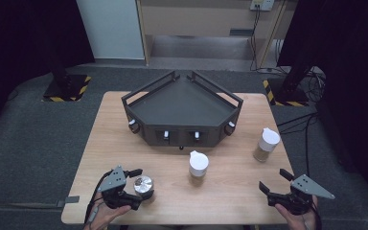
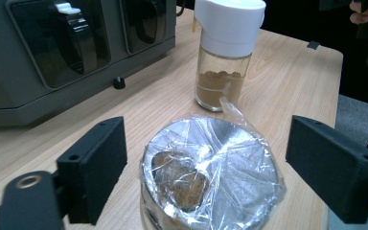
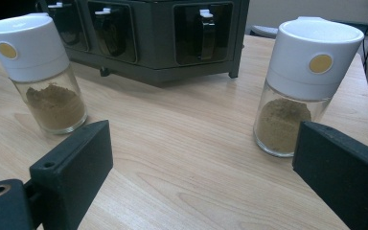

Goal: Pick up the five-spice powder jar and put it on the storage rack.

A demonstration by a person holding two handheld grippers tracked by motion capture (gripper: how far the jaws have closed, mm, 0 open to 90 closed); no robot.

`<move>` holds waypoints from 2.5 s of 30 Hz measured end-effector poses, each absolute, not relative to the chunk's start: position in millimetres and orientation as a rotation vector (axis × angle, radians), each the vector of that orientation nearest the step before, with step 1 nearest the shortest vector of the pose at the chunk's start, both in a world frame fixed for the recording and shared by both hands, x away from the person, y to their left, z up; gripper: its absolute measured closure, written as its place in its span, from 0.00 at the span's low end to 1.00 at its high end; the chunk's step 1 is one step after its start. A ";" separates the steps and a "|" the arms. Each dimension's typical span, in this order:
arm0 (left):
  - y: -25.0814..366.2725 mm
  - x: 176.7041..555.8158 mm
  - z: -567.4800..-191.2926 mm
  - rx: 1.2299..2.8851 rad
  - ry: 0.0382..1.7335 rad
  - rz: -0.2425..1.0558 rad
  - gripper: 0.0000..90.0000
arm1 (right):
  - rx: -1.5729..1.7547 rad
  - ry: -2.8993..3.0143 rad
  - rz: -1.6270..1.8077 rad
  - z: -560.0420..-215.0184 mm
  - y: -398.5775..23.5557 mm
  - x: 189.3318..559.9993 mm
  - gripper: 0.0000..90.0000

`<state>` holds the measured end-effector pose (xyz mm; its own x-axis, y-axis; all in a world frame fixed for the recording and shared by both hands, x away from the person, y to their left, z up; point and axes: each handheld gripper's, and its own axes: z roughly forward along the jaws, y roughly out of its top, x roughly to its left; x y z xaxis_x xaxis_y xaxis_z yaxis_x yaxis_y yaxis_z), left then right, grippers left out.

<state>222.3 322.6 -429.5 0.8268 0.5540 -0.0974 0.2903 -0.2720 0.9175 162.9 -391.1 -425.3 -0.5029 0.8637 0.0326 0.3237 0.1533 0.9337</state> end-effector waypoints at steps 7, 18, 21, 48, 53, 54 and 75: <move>321.4 223.9 -436.9 1.882 0.625 0.286 0.24 | 1.126 1.910 1.341 -425.4 -390.6 162.8 0.07; 317.3 218.1 -436.7 1.901 0.607 0.343 0.37 | 1.126 1.911 1.340 -425.3 -390.5 162.8 0.08; 317.8 218.4 -436.5 1.893 0.615 0.335 0.37 | 1.125 1.912 1.341 -425.3 -390.6 162.8 0.08; 312.7 243.8 -370.2 1.892 0.587 0.354 0.37 | 1.138 1.903 1.354 -426.1 -392.0 163.1 0.03; 310.6 252.0 -356.7 1.901 0.601 0.361 0.37 | 1.133 1.907 1.362 -426.3 -392.8 163.4 0.03; 310.6 252.0 -356.7 1.901 0.601 0.361 0.37 | 1.133 1.907 1.362 -426.3 -392.8 163.4 0.03; 295.5 301.7 -294.1 1.871 0.659 0.424 0.37 | 1.126 1.921 1.365 -425.8 -392.7 164.2 0.02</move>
<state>301.7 295.5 -294.1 0.7848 0.6196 -0.0131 0.2441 -0.2896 0.9255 164.2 -392.7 -425.8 -0.5167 0.8549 0.0476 0.3265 0.1453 0.9340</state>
